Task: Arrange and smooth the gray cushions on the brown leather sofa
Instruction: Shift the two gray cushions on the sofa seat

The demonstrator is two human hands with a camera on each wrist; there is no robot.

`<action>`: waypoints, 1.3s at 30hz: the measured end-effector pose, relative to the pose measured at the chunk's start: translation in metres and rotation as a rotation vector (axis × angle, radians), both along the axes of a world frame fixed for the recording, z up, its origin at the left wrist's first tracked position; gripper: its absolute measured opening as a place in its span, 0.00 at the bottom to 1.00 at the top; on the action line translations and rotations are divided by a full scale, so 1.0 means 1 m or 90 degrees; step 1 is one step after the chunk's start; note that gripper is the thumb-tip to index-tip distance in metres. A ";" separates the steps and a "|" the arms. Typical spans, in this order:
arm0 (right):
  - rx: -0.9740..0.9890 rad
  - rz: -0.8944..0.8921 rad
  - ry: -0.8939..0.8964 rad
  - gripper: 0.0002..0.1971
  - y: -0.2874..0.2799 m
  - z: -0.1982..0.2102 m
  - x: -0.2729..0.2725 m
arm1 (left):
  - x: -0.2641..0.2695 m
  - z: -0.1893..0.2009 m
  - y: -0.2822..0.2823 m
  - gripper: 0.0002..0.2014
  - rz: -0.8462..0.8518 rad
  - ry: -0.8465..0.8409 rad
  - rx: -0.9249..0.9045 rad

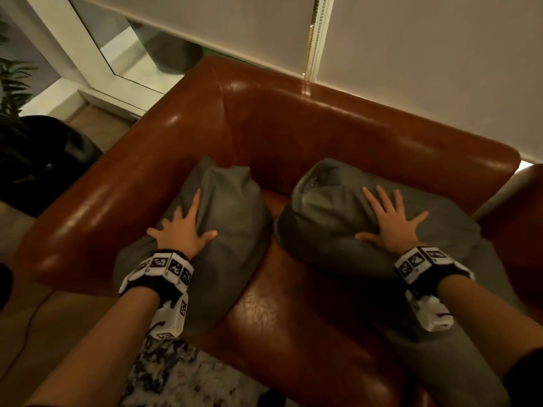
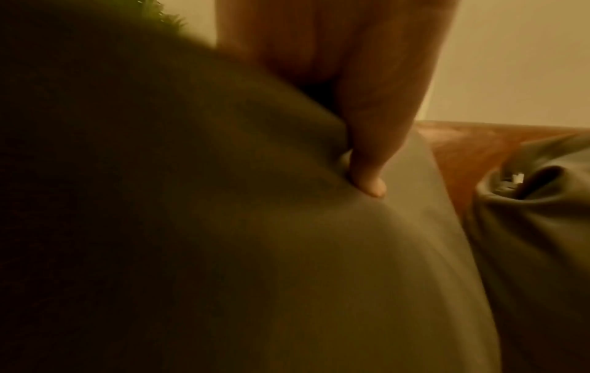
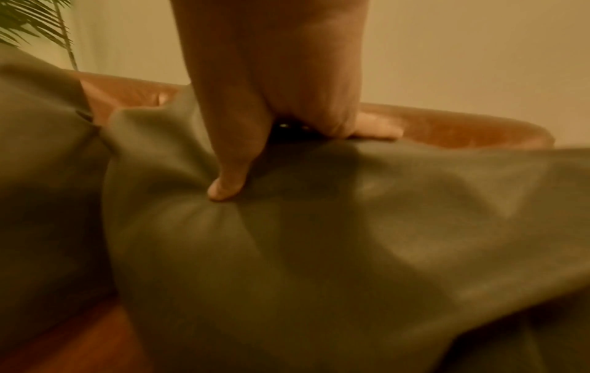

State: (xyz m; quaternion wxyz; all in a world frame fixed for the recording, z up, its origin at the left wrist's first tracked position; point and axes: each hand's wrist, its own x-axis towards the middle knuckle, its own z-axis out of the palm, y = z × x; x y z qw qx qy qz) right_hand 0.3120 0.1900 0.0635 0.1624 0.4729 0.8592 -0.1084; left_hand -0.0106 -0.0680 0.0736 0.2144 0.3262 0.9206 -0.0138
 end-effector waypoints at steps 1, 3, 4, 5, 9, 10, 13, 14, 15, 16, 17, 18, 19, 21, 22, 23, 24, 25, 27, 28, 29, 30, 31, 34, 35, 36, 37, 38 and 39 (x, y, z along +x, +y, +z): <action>0.014 -0.004 -0.009 0.53 -0.001 -0.002 -0.007 | -0.003 -0.003 -0.001 0.44 0.012 0.008 0.006; 0.060 0.002 -0.021 0.47 -0.001 0.006 -0.018 | -0.008 0.001 -0.006 0.39 0.022 0.018 0.046; 0.086 0.020 -0.034 0.44 0.000 0.013 -0.019 | -0.009 0.005 -0.007 0.37 0.028 0.019 0.076; 0.107 0.043 -0.048 0.40 0.004 0.019 -0.018 | -0.010 0.010 -0.008 0.35 0.038 0.021 0.107; 0.158 0.099 -0.080 0.31 0.020 0.042 -0.003 | -0.005 0.027 -0.010 0.33 0.035 0.045 0.179; 0.168 0.102 -0.090 0.30 0.021 0.046 0.002 | -0.005 0.029 -0.011 0.33 0.029 0.050 0.193; 0.200 0.091 -0.115 0.30 0.021 0.048 0.002 | -0.009 0.022 -0.005 0.34 0.014 0.039 0.197; 0.194 0.079 -0.119 0.30 0.019 0.043 -0.004 | -0.010 0.016 0.000 0.35 0.003 0.028 0.175; 0.173 0.072 -0.129 0.32 0.016 0.035 -0.011 | -0.010 0.009 0.006 0.36 -0.013 0.018 0.139; 0.139 0.066 -0.134 0.36 0.013 0.026 -0.016 | -0.011 0.003 0.012 0.37 -0.028 0.014 0.099; 0.098 0.053 -0.128 0.42 0.012 0.018 -0.019 | -0.013 -0.002 0.018 0.39 -0.034 0.021 0.064; 0.067 0.037 -0.113 0.46 0.014 0.012 -0.022 | -0.016 -0.004 0.024 0.40 -0.031 0.040 0.043; 0.049 0.016 -0.093 0.50 0.015 0.009 -0.021 | -0.019 -0.002 0.028 0.41 -0.026 0.066 0.042; 0.045 -0.023 -0.039 0.52 0.014 0.010 -0.014 | -0.020 0.008 0.027 0.41 -0.011 0.162 0.102; 0.058 -0.043 -0.007 0.52 0.009 0.014 -0.009 | -0.018 0.011 0.024 0.38 -0.016 0.218 0.147; 0.087 -0.063 0.027 0.48 0.001 0.017 -0.004 | -0.014 0.012 0.019 0.33 -0.041 0.269 0.181; 0.134 -0.079 0.060 0.43 -0.008 0.021 0.001 | -0.009 0.010 0.014 0.27 -0.084 0.310 0.194; 0.184 -0.090 0.088 0.36 -0.019 0.022 0.006 | -0.005 0.005 0.009 0.20 -0.128 0.337 0.188; 0.214 -0.095 0.103 0.29 -0.033 0.021 0.017 | -0.001 -0.002 0.003 0.13 -0.160 0.344 0.153; 0.167 -0.097 0.091 0.29 -0.036 0.019 0.022 | 0.000 -0.004 0.003 0.12 -0.148 0.336 0.130; 0.099 -0.101 0.084 0.31 -0.036 0.015 0.028 | 0.002 -0.003 0.003 0.13 -0.132 0.329 0.111; 0.026 -0.100 0.077 0.35 -0.033 0.010 0.037 | 0.007 -0.003 0.004 0.15 -0.116 0.317 0.098; -0.030 -0.086 0.077 0.38 -0.030 0.005 0.041 | 0.013 -0.001 0.004 0.17 -0.094 0.302 0.095; -0.127 -0.023 0.124 0.45 -0.024 0.006 0.059 | 0.057 0.011 0.027 0.23 -0.037 0.220 0.149; -0.166 -0.012 0.166 0.44 -0.021 0.012 0.071 | 0.083 0.017 0.045 0.24 -0.056 0.199 0.188; -0.208 0.002 0.216 0.43 -0.018 0.018 0.075 | 0.105 0.026 0.059 0.25 -0.105 0.182 0.239; -0.239 0.011 0.262 0.42 -0.010 0.024 0.087 | 0.132 0.035 0.077 0.25 -0.179 0.168 0.301; -0.240 0.013 0.300 0.41 0.002 0.032 0.111 | 0.167 0.043 0.101 0.25 -0.260 0.150 0.362; -0.215 0.014 0.341 0.41 0.017 0.040 0.139 | 0.205 0.050 0.126 0.24 -0.326 0.117 0.421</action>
